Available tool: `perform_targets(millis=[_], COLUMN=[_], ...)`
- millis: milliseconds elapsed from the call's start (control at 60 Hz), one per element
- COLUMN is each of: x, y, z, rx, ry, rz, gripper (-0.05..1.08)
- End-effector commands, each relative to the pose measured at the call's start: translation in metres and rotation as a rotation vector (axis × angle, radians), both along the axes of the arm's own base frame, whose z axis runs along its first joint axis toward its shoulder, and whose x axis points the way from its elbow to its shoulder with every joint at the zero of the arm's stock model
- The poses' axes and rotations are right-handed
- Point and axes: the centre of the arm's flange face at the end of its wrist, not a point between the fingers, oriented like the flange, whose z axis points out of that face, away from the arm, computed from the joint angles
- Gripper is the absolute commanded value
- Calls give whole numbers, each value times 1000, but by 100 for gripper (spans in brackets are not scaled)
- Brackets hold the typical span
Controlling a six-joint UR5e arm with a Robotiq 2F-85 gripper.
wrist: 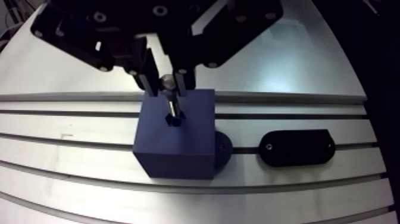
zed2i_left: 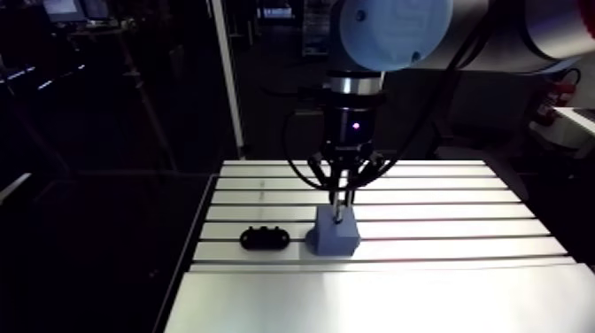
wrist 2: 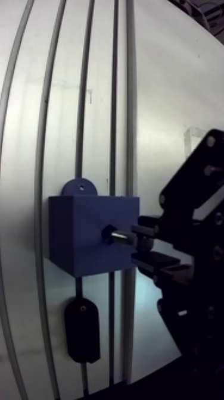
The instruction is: Pick up the M10 bolt and insert it into the hex recess until seated.
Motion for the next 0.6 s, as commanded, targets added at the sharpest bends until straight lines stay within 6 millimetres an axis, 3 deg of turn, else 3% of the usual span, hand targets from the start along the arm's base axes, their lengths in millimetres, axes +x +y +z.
perform_targets(millis=[17,600], x=[-1,-4], y=[0,0], z=[-1,-4], rx=[1,-1], ry=[-1,-6], rz=[0,1], gripper=[108,108])
